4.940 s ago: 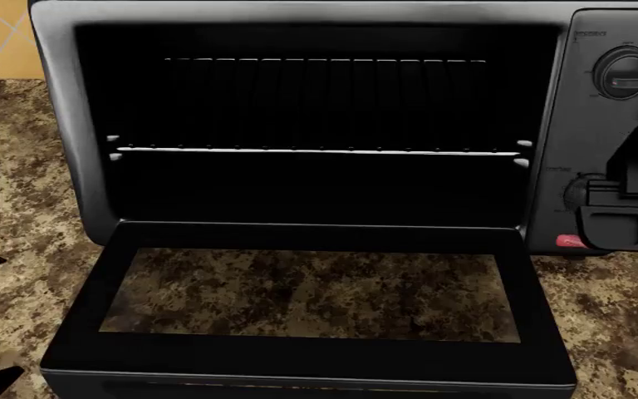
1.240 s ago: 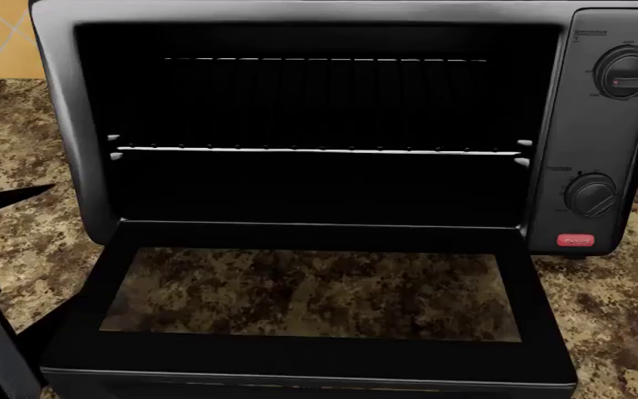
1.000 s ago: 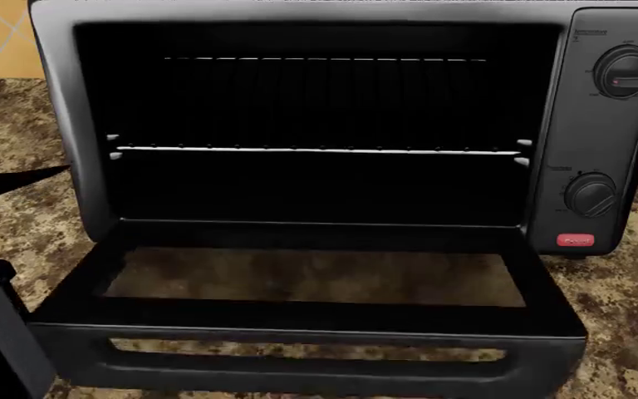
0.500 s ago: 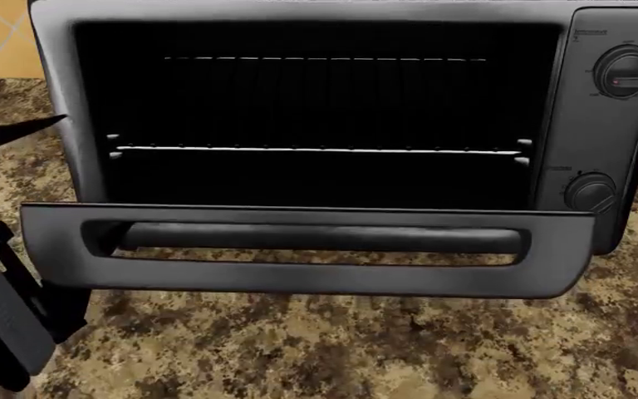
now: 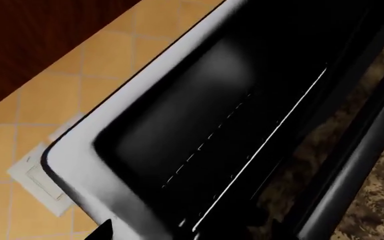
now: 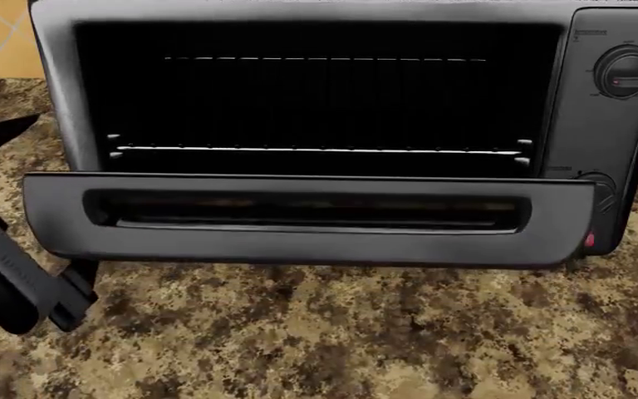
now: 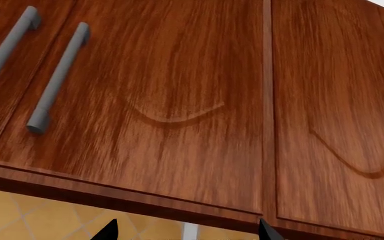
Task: Close the toaster oven door.
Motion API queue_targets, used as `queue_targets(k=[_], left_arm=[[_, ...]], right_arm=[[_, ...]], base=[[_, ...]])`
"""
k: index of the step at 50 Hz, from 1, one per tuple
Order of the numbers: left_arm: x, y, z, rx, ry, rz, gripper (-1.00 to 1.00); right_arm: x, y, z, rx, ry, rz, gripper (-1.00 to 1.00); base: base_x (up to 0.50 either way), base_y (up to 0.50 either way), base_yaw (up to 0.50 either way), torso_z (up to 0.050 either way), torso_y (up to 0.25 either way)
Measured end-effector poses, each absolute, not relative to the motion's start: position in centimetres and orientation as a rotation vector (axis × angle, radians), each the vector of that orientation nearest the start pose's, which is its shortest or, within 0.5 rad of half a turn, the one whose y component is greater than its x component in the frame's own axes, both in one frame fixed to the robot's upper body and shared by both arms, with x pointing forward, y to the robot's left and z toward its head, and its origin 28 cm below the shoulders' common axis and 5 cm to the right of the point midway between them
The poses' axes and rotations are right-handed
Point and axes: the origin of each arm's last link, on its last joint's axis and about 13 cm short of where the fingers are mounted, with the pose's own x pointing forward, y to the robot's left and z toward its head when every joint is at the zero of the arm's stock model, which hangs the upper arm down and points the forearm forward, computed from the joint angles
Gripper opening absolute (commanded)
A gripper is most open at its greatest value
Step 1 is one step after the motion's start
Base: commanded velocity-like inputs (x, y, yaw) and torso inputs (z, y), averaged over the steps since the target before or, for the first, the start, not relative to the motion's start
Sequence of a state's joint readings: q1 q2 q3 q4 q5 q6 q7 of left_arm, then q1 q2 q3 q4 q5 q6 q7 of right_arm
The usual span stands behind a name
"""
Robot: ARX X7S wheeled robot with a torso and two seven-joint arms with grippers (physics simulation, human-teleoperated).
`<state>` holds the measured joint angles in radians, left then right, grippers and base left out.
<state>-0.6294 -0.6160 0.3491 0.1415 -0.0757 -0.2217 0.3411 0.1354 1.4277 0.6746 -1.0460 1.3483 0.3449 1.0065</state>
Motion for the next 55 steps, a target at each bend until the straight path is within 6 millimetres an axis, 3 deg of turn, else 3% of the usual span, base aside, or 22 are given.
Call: queue_targets(k=[7,13,22,41,55], left_arm=[[29.7,28.4,19.2,0.653,-0.261,-0.405,1.00],[28.7,26.1,19.6,0.602,-0.345,-0.298,1.00],[28.4,24.7,19.0,0.534,-0.363,-0.184,1.00],[28.2,22.9,17.6,0.387,-0.377,-0.078,1.00],[29.3,21.7,17.5,0.299,-0.406,-0.025,1.00]], right_arm=[[11.5,-17.3,32.7,-0.240,-0.795,-0.206,1.00],[11.4,-17.4,32.7,-0.238,-0.797,-0.208,1.00],[11.2,-17.5,32.8,-0.235,-0.801,-0.210,1.00],[11.0,-17.6,32.9,-0.234,-0.807,-0.214,1.00],[10.9,-17.7,32.8,-0.232,-0.809,-0.215,1.00]], base=[[0.01,-0.01,-0.02,0.000,0.000],[0.00,-0.01,-0.01,0.002,0.000],[0.00,0.00,0.00,0.001,0.002],[0.00,0.00,0.00,0.001,0.003],[0.00,0.00,0.00,0.001,0.003]])
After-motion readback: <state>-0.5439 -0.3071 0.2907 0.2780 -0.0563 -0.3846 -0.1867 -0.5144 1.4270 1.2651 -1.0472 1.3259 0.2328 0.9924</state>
